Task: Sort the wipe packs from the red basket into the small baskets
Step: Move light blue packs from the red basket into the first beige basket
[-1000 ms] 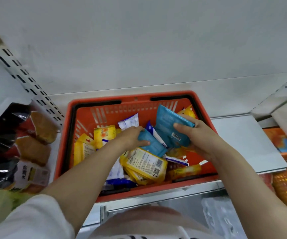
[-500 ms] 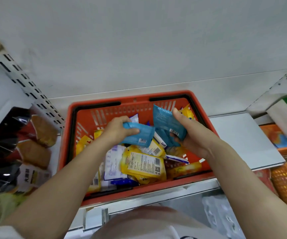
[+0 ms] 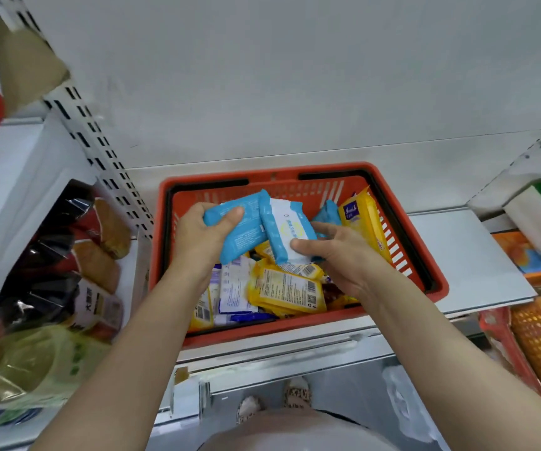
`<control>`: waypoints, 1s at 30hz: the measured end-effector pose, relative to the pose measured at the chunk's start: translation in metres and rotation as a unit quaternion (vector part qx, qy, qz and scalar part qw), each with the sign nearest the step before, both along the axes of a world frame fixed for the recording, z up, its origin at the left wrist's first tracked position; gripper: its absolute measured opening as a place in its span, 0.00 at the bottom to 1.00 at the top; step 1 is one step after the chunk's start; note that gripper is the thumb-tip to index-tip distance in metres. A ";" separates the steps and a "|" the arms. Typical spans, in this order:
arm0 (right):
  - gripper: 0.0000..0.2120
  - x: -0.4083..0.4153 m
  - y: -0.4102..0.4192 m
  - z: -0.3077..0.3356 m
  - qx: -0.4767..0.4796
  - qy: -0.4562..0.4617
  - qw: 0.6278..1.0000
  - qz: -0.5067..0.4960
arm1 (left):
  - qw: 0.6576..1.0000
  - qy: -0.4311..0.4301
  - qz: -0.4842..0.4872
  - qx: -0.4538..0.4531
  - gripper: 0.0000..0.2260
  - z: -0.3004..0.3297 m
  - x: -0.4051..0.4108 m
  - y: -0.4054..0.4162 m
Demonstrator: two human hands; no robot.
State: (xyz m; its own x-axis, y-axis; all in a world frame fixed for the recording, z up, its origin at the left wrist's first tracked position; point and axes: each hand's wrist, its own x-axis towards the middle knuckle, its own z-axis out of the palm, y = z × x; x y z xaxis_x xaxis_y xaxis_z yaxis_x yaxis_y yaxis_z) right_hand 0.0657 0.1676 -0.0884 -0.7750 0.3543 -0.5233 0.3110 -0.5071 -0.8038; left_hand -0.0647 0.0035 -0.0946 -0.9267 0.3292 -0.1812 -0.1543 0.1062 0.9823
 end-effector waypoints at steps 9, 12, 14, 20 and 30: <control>0.16 0.036 -0.026 0.001 0.044 0.049 0.993 -0.094 | 0.993 -0.027 -0.007 0.116 0.10 -0.002 0.057 0.015; 0.15 0.060 -0.025 0.010 0.045 0.078 0.992 -0.091 | 0.992 -0.029 -0.051 0.113 0.10 0.001 0.083 0.024; 0.14 0.081 -0.021 0.016 0.044 0.084 0.990 -0.109 | 0.990 -0.017 -0.078 0.112 0.09 0.007 0.100 0.031; 0.12 0.175 0.011 0.029 0.022 0.105 0.973 -0.206 | 0.971 -0.012 -0.217 0.095 0.06 0.025 0.190 0.080; 0.18 0.452 0.108 0.030 -0.011 0.132 0.938 -0.320 | 0.914 -0.059 -0.396 0.059 0.15 0.037 0.437 0.207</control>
